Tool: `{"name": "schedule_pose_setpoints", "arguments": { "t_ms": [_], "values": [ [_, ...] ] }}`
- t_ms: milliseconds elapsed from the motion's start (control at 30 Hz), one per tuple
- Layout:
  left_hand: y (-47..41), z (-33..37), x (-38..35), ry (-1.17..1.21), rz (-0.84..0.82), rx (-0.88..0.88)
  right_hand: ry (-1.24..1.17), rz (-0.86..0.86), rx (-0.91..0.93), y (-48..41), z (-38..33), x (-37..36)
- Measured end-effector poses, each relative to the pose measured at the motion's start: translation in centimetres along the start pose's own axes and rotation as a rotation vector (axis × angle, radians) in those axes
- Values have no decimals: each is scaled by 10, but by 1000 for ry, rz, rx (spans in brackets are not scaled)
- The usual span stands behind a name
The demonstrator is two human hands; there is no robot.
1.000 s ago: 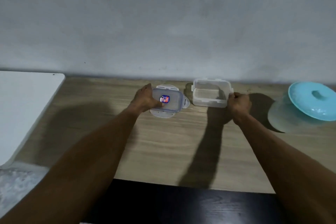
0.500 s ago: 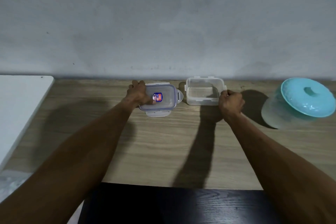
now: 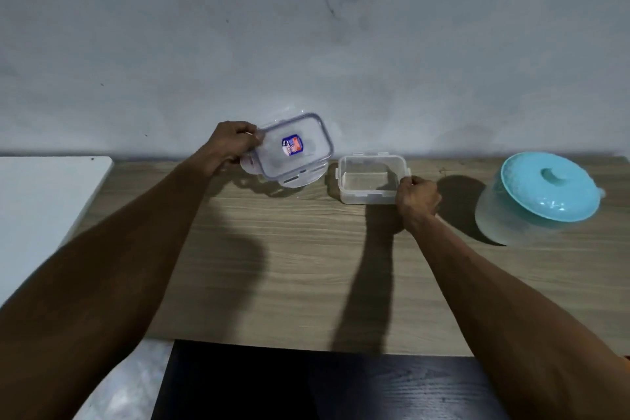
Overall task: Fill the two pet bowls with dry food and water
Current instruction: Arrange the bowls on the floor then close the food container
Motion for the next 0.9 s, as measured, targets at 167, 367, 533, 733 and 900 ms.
{"name": "schedule_pose_setpoints", "arguments": {
  "t_ms": [167, 367, 533, 733, 900],
  "values": [
    [-7, 39, -61, 28, -111, -69, -15, -51, -7, -7, 3, 1],
    [-11, 47, -142, -39, -250, -50, -59, -122, -35, -16, 10, 1],
    [-9, 42, -165, -64, -253, -18, -135, -124, -37, -17, 15, 5],
    [-13, 38, -177, -74, -228, -28, -230, -92, -41, -21, 16, 13],
    [-17, 36, -184, -39, -202, -40, -238, -105, 7, -21, 15, 18]
  ]
}}
Point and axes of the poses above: each hand's wrist, its own y-axis away from the middle knuckle, its own x-axis out of the back of the hand, z = x × y, the point moved 7 cm from there along -y, towards the middle knuckle, and after that the axes turned 1 degree about y, right-handed, at the moved point
